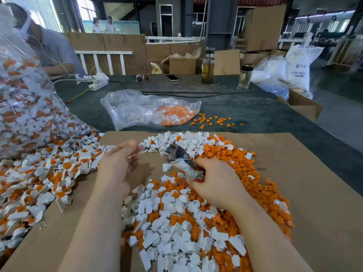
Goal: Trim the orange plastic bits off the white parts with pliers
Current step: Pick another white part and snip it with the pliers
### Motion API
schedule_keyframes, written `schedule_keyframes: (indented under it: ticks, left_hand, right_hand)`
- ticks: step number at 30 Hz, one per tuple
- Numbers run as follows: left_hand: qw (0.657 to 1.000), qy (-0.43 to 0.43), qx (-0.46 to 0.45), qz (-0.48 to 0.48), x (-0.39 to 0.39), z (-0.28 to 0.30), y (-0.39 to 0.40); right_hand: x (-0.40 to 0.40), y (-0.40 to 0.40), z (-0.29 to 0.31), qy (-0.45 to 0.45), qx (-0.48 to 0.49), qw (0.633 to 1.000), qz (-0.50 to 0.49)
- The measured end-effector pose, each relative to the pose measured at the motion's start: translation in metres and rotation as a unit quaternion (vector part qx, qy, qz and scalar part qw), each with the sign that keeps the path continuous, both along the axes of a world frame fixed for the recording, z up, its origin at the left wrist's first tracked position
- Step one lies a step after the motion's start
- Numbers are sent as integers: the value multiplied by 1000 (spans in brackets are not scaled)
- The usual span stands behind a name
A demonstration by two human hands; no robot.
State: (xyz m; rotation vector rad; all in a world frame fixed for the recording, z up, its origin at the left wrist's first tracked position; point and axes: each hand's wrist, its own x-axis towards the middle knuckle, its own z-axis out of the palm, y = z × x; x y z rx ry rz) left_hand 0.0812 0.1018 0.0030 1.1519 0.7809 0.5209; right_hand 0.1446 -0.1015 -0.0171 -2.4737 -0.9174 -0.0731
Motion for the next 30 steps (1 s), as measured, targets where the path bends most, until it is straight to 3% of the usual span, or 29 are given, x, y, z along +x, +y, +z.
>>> schedule_keyframes:
  ticks: [2, 4, 8, 12, 19, 30]
  left_hand:
    - [980, 82, 169, -73, 5, -6, -12]
    - [928, 140, 318, -135, 8, -15, -20]
    - [834, 203, 475, -195, 15, -29, -23]
    - [794, 220, 520, -227, 18, -31, -25]
    - [828, 197, 477, -220, 19, -29, -25]
    - [806, 177, 509, -247, 18, -27, -31]
  right_hand:
    - [-1, 1, -1, -4, -6, 1000, 5]
    - [-1, 4, -3, -9, -16, 1000, 10]
    - [0, 7, -8, -16, -34, 999, 18]
    - [4, 6, -9, -4, -18, 1000, -4]
    - [12, -2, -3, 33, 120, 988, -91]
    - [11, -2, -1, 35, 171, 979, -104]
